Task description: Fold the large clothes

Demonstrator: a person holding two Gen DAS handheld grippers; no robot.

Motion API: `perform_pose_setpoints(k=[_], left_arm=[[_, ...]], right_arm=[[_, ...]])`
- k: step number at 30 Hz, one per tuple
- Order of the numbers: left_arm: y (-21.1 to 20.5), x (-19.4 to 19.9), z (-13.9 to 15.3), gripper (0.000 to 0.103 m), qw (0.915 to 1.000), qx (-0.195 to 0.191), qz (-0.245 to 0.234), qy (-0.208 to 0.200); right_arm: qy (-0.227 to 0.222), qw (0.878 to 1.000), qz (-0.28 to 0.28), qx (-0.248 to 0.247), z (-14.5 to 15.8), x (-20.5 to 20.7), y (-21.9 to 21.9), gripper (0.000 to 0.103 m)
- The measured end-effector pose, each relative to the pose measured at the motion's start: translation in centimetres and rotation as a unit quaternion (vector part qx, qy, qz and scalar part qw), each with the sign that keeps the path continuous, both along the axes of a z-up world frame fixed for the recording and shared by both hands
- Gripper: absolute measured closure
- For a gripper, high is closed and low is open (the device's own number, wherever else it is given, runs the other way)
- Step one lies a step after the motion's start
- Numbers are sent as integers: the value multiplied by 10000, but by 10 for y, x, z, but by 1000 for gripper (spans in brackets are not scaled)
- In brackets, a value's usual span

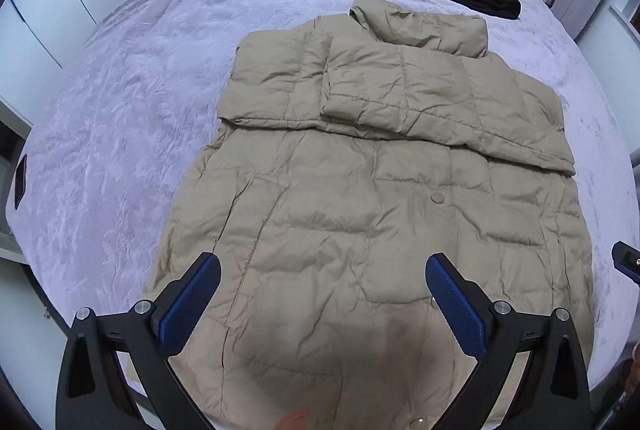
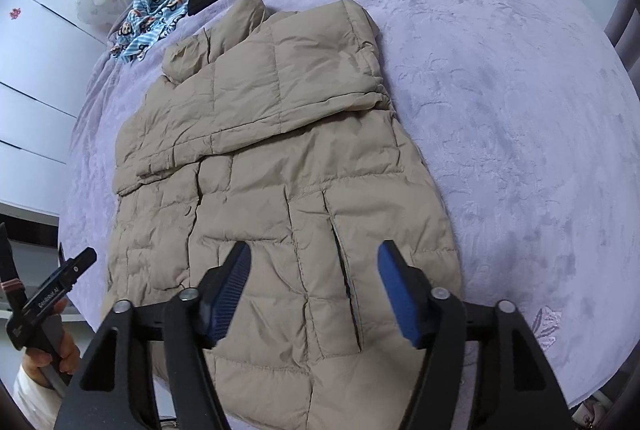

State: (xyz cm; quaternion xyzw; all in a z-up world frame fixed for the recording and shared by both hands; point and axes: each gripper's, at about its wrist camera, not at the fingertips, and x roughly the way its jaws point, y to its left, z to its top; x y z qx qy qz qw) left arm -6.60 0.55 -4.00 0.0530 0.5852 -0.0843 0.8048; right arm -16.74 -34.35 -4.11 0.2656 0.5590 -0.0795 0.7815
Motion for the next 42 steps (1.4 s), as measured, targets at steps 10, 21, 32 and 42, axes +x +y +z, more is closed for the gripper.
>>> perform_pose_setpoints(k=[10,21,32,42], left_arm=[[45,-22,-25,1,9996,-31,29,282],[84,-45,-38,1,9987,-113,-216,458],[166,-62,-46,1,9884,-1175,409,871],[203,-84,-80,1,9411,-2705,684,1911]], right_arm=[[99,9990,-364,221,-16,-29,30,17],[81,9936,-867,722,-25,-71,70,0],[0,9723,-1746,1554,-43,-121,69,0],[-260,9346,-2680,2323,-63,-178,53,0]])
